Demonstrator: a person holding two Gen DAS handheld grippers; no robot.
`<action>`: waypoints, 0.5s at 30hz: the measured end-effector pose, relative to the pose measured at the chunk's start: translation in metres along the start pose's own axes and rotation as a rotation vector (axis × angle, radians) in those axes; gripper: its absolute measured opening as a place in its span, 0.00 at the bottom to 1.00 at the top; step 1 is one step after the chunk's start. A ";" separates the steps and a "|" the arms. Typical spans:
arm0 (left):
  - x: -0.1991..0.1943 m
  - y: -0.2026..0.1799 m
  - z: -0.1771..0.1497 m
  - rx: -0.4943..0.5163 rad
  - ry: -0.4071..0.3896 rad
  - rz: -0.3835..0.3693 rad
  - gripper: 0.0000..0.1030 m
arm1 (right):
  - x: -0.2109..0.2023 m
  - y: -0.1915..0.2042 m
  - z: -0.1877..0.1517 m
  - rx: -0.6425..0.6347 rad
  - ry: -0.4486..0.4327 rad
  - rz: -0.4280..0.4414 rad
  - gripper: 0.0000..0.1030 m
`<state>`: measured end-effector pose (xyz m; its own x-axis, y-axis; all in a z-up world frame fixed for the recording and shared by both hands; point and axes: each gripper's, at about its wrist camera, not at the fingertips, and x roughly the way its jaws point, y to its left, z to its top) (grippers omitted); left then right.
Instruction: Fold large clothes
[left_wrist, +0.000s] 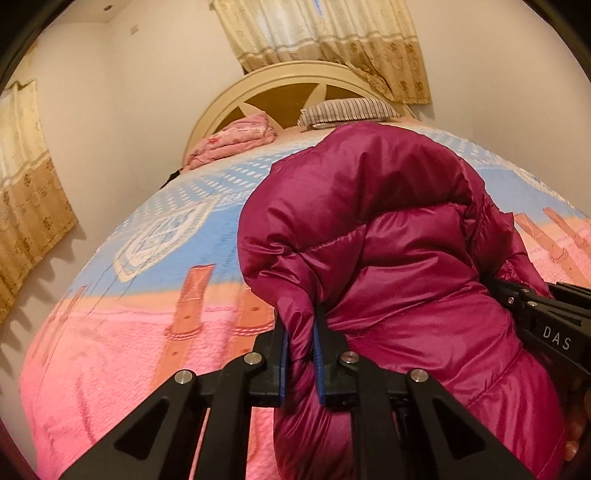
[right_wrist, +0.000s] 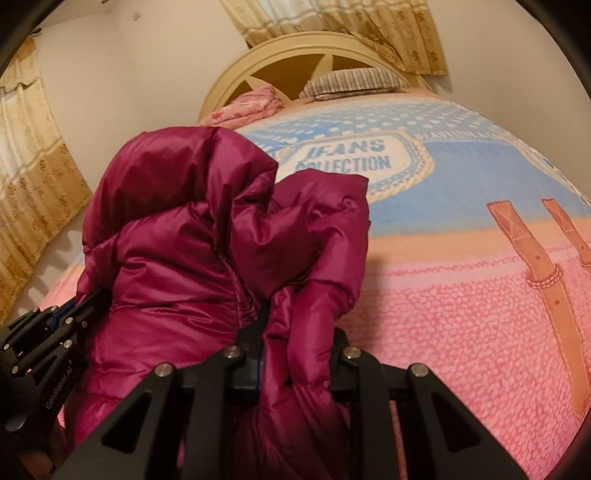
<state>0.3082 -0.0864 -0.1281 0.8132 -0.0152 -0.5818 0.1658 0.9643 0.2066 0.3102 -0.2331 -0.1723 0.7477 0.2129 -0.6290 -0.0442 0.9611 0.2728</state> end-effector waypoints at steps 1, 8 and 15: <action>-0.005 0.005 0.000 -0.007 -0.005 0.009 0.11 | -0.003 0.006 0.000 -0.008 -0.007 0.010 0.22; -0.030 0.040 -0.004 -0.061 -0.029 0.043 0.10 | -0.014 0.040 0.005 -0.054 -0.030 0.061 0.21; -0.048 0.079 -0.012 -0.103 -0.038 0.083 0.10 | -0.014 0.075 0.009 -0.105 -0.037 0.113 0.21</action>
<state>0.2754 -0.0063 -0.0928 0.8427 0.0574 -0.5352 0.0407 0.9847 0.1697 0.3024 -0.1660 -0.1368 0.7577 0.3161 -0.5710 -0.1974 0.9449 0.2611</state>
